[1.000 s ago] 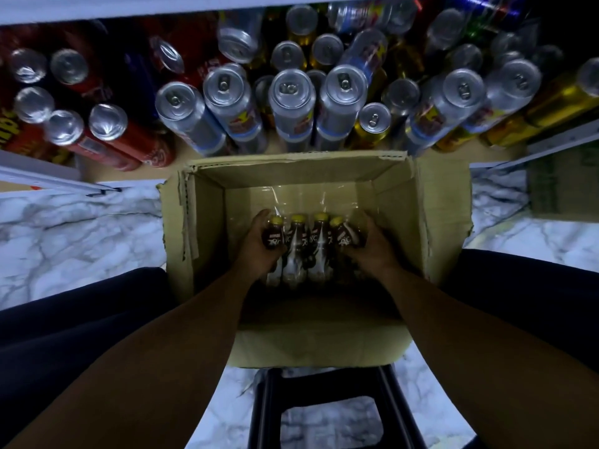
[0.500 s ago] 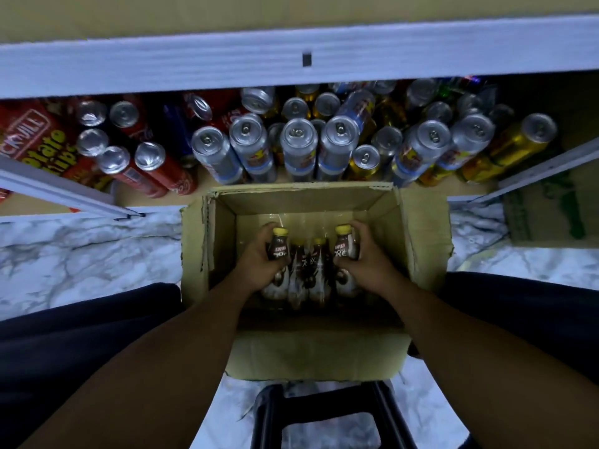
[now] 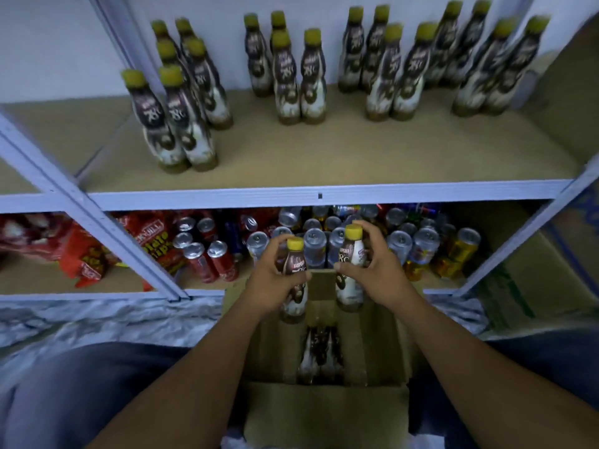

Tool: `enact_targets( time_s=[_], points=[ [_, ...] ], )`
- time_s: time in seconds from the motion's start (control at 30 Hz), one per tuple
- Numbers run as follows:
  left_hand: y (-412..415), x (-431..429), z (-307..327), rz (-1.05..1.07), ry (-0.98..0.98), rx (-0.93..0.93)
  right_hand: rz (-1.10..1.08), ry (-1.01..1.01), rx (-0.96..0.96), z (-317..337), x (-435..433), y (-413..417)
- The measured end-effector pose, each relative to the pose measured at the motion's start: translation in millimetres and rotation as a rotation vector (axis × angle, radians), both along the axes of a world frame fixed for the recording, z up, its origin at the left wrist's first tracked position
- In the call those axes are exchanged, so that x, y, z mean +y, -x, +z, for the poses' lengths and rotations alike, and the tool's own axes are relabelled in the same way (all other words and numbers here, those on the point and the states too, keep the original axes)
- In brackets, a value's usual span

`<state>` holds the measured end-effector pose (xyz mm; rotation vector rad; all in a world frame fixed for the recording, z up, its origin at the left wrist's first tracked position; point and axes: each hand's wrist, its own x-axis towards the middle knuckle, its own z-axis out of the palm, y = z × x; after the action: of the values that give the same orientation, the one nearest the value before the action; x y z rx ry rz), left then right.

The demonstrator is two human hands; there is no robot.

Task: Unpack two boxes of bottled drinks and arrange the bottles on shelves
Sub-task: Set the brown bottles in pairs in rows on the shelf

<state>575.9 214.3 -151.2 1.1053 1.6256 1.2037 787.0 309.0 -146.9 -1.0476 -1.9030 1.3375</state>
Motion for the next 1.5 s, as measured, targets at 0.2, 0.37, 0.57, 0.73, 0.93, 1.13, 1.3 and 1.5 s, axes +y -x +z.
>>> enact_targets(
  time_s=[0.2,0.37,0.57,0.73,0.93,1.13,1.3,1.5],
  points=[
    [-2,-2,98,0.044,-0.226,0.106,-0.089,-0.183,0.052,86,-2,10],
    [8,14,160,0.123,-0.390,0.199,-0.125,-0.322,0.084,142,13,23],
    [24,50,186,0.191,-0.495,0.217,-0.167,-0.387,0.155,177,45,42],
    [35,81,176,0.206,-0.517,0.220,-0.181,-0.407,0.163,168,73,59],
    [51,113,165,0.201,-0.526,0.272,-0.184,-0.432,0.169,154,106,74],
    [59,135,159,0.230,-0.542,0.302,-0.204,-0.445,0.211,144,130,88],
    [59,143,158,0.249,-0.540,0.280,-0.206,-0.446,0.256,142,137,94],
    [58,135,147,0.293,-0.476,0.233,-0.253,-0.436,0.204,136,130,91]
  ],
)
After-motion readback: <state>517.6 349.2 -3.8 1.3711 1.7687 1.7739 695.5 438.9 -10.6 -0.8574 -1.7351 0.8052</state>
